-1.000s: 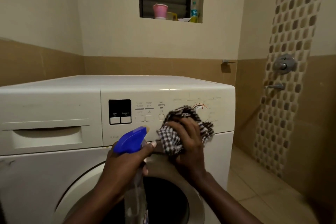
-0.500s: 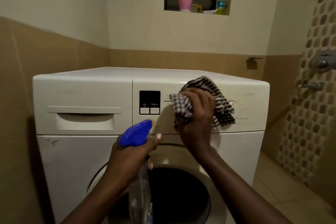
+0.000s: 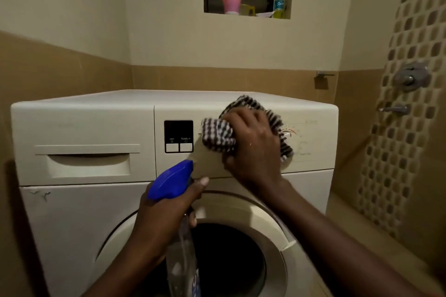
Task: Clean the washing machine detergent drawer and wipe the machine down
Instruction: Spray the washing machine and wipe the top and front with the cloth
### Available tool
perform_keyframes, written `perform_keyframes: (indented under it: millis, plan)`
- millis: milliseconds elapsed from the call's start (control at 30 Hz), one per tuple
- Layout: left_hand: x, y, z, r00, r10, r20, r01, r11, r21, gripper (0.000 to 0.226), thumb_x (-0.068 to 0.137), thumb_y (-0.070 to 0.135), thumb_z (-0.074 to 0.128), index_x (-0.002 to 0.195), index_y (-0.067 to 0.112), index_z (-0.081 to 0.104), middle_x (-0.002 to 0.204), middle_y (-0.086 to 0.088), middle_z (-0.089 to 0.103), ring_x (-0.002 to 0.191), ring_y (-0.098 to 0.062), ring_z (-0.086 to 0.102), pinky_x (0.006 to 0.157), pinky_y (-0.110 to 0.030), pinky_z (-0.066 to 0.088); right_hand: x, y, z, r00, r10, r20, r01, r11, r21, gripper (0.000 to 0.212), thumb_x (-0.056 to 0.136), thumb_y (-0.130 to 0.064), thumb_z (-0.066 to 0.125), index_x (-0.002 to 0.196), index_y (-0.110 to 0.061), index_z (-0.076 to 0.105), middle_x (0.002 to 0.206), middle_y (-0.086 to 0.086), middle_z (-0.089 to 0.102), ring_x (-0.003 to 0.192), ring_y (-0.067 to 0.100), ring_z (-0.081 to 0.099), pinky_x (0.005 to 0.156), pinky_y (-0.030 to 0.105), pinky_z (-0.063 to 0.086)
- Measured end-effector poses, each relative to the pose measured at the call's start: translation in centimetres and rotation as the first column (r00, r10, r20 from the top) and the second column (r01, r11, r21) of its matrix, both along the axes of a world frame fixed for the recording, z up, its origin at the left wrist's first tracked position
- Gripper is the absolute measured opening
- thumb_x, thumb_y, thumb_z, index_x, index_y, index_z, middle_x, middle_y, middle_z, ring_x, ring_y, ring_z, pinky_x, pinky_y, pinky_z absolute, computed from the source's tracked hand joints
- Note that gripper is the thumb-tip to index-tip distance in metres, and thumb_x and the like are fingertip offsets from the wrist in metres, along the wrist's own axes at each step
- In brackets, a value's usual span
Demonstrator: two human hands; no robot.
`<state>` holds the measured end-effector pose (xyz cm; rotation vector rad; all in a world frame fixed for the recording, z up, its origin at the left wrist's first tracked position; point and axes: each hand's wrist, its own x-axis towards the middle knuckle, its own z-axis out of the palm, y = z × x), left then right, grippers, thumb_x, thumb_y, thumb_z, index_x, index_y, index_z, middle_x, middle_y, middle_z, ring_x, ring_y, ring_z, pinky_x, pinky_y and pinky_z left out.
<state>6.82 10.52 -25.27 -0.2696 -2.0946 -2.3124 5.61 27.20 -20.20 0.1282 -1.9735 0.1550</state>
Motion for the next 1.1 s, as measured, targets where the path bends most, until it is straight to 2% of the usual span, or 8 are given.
perform_keyframes:
  millis: [100, 300, 433, 567, 733, 867, 1000, 1100]
  plan:
    - [-0.2, 0.5, -0.4, 0.997, -0.06, -0.054, 0.056, 0.996, -0.07, 0.078, 0.045, 0.062, 0.073, 0.1, 0.007, 0.064, 0.06, -0.018, 0.061, 0.051, -0.022, 0.058, 0.065, -0.036, 0.05, 0.6, 2.3, 2.6, 0.997, -0.072, 0.043, 0.074, 0.995, -0.067, 0.037, 0.07, -0.03, 0.059, 0.104, -0.018, 0.06, 0.109, -0.001, 0.06, 0.101, 0.024, 0.054, 0.076, 0.035, 0.043]
    - [-0.9, 1.4, 0.1, 0.997, -0.079, -0.011, 0.079, 0.996, -0.029, 0.081, 0.048, 0.061, 0.076, 0.107, 0.008, 0.062, 0.06, -0.014, 0.063, 0.049, -0.019, 0.058, 0.062, -0.034, 0.051, 2.1, 8.1, 0.7, 0.988, -0.15, -0.033, 0.127, 0.918, -0.376, 0.028, 0.086, -0.041, 0.057, 0.097, -0.016, 0.062, 0.089, -0.004, 0.057, 0.079, 0.019, 0.053, 0.066, 0.03, 0.036]
    - [-0.5, 2.7, 0.4, 0.996, -0.08, -0.032, 0.078, 0.995, -0.056, 0.073, 0.052, 0.056, 0.074, 0.107, 0.008, 0.062, 0.057, -0.014, 0.062, 0.047, -0.018, 0.057, 0.056, -0.029, 0.048, 2.9, 9.6, -2.3, 0.986, -0.119, -0.113, 0.015, 0.75, -0.661, 0.036, 0.083, -0.047, 0.061, 0.097, -0.014, 0.062, 0.087, -0.002, 0.057, 0.086, 0.023, 0.059, 0.073, 0.035, 0.046]
    - [-0.3, 4.3, 0.3, 0.991, -0.128, -0.045, 0.125, 0.99, -0.073, 0.059, 0.064, 0.051, 0.076, 0.103, 0.009, 0.064, 0.059, -0.016, 0.063, 0.048, -0.02, 0.058, 0.059, -0.032, 0.049, 3.1, 10.9, -5.5, 0.976, -0.073, -0.204, -0.115, 0.62, -0.776, 0.045, 0.081, -0.047, 0.059, 0.108, -0.013, 0.067, 0.097, -0.003, 0.065, 0.098, 0.019, 0.064, 0.084, 0.034, 0.051]
    - [1.0, 8.4, 0.5, 0.963, -0.255, -0.091, 0.238, 0.957, -0.164, 0.033, 0.078, 0.043, 0.073, 0.087, 0.011, 0.067, 0.056, -0.017, 0.063, 0.046, -0.017, 0.056, 0.056, -0.028, 0.048, 4.0, 13.9, -6.3, 0.927, -0.162, -0.338, -0.262, 0.366, -0.893, 0.023, 0.088, -0.028, 0.063, 0.111, -0.023, 0.061, 0.107, -0.003, 0.066, 0.107, 0.016, 0.063, 0.095, 0.031, 0.049]
    - [2.7, 13.2, 1.5, 0.912, -0.374, -0.167, 0.341, 0.92, -0.195, 0.026, 0.085, 0.034, 0.07, 0.076, 0.01, 0.063, 0.055, -0.022, 0.062, 0.046, -0.018, 0.056, 0.06, -0.024, 0.048, 5.6, 18.4, -5.7, 0.982, -0.139, -0.127, -0.091, 0.239, -0.967, 0.041, 0.079, -0.037, 0.066, 0.114, -0.018, 0.065, 0.109, 0.0, 0.07, 0.103, 0.02, 0.066, 0.094, 0.047, 0.053]
    - [4.9, 19.5, 3.4, 0.847, -0.513, -0.141, 0.484, 0.853, -0.196, 0.024, 0.086, 0.027, 0.07, 0.076, 0.007, 0.061, 0.054, -0.023, 0.06, 0.046, -0.017, 0.056, 0.055, -0.016, 0.048, 9.8, 23.2, -5.0, 0.998, -0.047, 0.051, 0.052, 0.004, -0.999, 0.027, 0.087, -0.021, 0.066, 0.113, -0.016, 0.066, 0.107, 0.007, 0.072, 0.095, 0.024, 0.069, 0.087, 0.045, 0.056]
    - [6.4, 24.3, 6.1, 0.812, -0.578, -0.078, 0.559, 0.81, -0.177, 0.024, 0.086, 0.023, 0.07, 0.075, 0.004, 0.061, 0.053, -0.018, 0.059, 0.046, -0.018, 0.056, 0.054, -0.018, 0.047, 14.2, 25.5, -1.8, 0.991, -0.08, 0.111, 0.107, -0.056, -0.993, 0.018, 0.091, -0.016, 0.062, 0.108, -0.013, 0.067, 0.1, 0.007, 0.073, 0.091, 0.026, 0.071, 0.082, 0.042, 0.057]
